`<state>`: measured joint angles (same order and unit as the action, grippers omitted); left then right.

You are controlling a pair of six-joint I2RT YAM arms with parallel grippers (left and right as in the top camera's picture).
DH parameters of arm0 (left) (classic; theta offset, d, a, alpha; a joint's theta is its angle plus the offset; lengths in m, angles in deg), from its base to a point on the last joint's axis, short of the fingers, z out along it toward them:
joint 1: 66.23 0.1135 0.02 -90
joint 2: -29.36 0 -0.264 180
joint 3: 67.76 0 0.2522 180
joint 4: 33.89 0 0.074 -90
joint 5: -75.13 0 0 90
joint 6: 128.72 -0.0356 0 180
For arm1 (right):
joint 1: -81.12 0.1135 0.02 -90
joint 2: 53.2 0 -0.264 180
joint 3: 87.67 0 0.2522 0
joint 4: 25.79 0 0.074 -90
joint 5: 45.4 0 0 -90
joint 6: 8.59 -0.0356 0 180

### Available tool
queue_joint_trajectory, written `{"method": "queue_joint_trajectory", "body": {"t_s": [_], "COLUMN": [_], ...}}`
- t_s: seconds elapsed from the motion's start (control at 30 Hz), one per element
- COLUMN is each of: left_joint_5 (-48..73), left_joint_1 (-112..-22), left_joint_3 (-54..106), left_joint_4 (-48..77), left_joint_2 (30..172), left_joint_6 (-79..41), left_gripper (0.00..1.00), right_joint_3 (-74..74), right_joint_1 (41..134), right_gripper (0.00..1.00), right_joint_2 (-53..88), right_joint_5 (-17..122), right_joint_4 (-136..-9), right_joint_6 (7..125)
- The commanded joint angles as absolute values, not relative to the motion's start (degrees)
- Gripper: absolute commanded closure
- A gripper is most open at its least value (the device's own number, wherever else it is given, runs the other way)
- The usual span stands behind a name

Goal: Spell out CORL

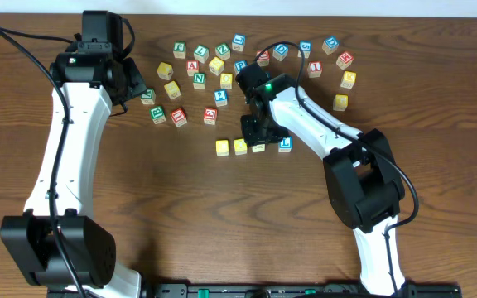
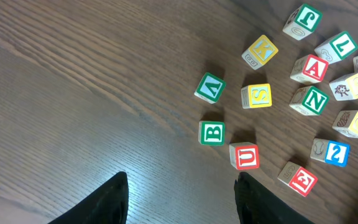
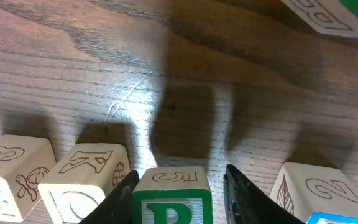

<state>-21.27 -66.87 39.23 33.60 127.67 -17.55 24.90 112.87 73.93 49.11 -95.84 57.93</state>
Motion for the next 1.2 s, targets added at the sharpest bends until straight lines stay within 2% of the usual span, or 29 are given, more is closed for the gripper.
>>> {"method": "queue_joint_trajectory", "body": {"t_s": [0.0,0.2,0.27,0.53,0.6,0.63,0.7,0.83,1.0,1.07,1.1,1.17], "left_joint_5": [-22.0,-22.0,-22.0,-22.0,-22.0,-22.0,-22.0,-22.0,-22.0,-22.0,-22.0,-22.0], "left_joint_1": [-66.8,-66.8,-66.8,-66.8,-66.8,-66.8,-66.8,-66.8,-66.8,-66.8,-66.8,-66.8], "left_joint_3": [39.2,39.2,39.2,39.2,39.2,39.2,39.2,39.2,39.2,39.2,39.2,39.2], "left_joint_4": [33.8,33.7,33.8,33.8,33.8,33.8,33.8,33.8,33.8,33.8,33.8,33.8], "left_joint_2": [128.0,128.0,128.0,128.0,128.0,128.0,128.0,128.0,128.0,128.0,128.0,128.0], "left_joint_6": [-17.1,-17.1,-17.1,-17.1,-17.1,-17.1,-17.1,-17.1,-17.1,-17.1,-17.1,-17.1], "left_gripper": [0.46,0.46,0.46,0.46,0.46,0.46,0.46,0.46,0.46,0.46,0.46,0.46], "right_joint_3": [24.8,24.8,24.8,24.8,24.8,24.8,24.8,24.8,25.6,26.0,26.2,26.2], "right_joint_1": [113.1,113.1,113.1,113.1,113.1,113.1,113.1,113.0,112.6,112.2,111.9,111.6], "right_gripper": [0.61,0.62,0.71,0.88,0.85,0.73,0.65,0.57,0.55,0.63,0.72,0.74], "right_joint_2": [74.1,74.1,74.1,74.1,74.1,74.1,74.1,74.1,74.1,74.1,74.1,74.1], "right_joint_5": [48.9,48.9,48.9,48.9,48.9,48.9,48.9,48.9,48.7,48.6,48.6,48.6], "right_joint_4": [-95.8,-96.2,-96.2,-96.3,-96.3,-96.3,-96.3,-96.3,-96.9,-97.2,-97.4,-97.6], "right_joint_6": [57.6,57.6,57.6,57.6,57.6,57.6,57.6,57.6,57.7,57.7,57.7,57.7]}}
